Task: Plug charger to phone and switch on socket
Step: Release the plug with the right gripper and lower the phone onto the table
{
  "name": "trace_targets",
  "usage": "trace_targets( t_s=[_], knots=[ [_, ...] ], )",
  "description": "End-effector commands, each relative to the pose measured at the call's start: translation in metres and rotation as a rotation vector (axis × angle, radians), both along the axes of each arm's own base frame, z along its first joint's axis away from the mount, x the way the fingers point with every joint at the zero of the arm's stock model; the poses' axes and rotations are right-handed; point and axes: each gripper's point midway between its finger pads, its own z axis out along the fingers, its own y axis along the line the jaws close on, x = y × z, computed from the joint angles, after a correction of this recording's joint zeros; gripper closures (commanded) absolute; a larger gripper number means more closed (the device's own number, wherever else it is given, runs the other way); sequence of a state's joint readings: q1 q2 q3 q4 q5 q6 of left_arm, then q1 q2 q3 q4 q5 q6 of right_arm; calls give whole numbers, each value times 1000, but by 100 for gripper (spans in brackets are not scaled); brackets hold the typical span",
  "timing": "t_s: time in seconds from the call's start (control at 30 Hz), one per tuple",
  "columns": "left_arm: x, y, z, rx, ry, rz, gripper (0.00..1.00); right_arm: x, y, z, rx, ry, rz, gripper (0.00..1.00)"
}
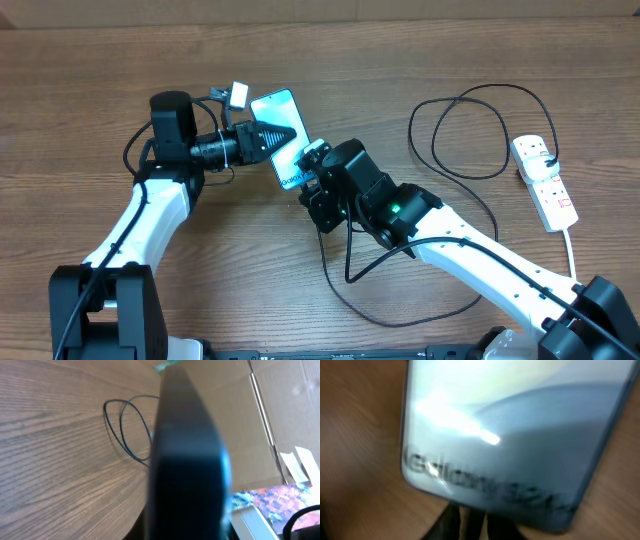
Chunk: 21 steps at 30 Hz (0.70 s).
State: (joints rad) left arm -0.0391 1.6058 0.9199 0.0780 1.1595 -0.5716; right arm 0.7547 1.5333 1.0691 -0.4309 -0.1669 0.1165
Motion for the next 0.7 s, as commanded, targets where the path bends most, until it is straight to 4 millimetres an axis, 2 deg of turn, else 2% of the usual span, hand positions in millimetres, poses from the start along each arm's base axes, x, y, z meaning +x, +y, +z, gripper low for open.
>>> trace_targets(
  t_s=[0.0,0.07,0.13,0.17,0.2,0.27,0.3,0.37,0.4,0.43,0.53,0.67],
  knots=[
    [-33,-26,-4,-50,71,-130,96,15,13,61,106,-104,10,73],
    [-22,-23,-12,-13,98,-60,96,5,10,62,103,-72,30,73],
    [-14,-20,-20,22,137,10,96,-4,2,66,92,-59,31,67],
    [-11,-20,-24,37,160,40,96,-6,-1,71,92,-62,27,61],
    [-8,-20,-29,55,194,78,96,-8,-6,77,96,-68,21,46],
    [-5,-24,-40,86,273,142,96,-12,-20,97,117,-89,1,41],
    [-6,-27,-44,98,307,163,96,-14,-27,108,133,-97,-16,35],
    [-9,-39,-49,123,334,180,96,-21,-43,133,166,-124,-44,14],
    [-10,-45,-51,140,333,187,96,-25,-50,142,177,-140,-52,6],
    [-12,-51,-52,157,322,180,96,-30,-57,151,188,-153,-59,2],
    [-23,-61,-52,234,267,103,96,-46,-79,163,191,-162,-79,0],
    [-56,-47,-66,416,241,-88,96,-63,-98,160,161,-130,-96,0]
  ],
)
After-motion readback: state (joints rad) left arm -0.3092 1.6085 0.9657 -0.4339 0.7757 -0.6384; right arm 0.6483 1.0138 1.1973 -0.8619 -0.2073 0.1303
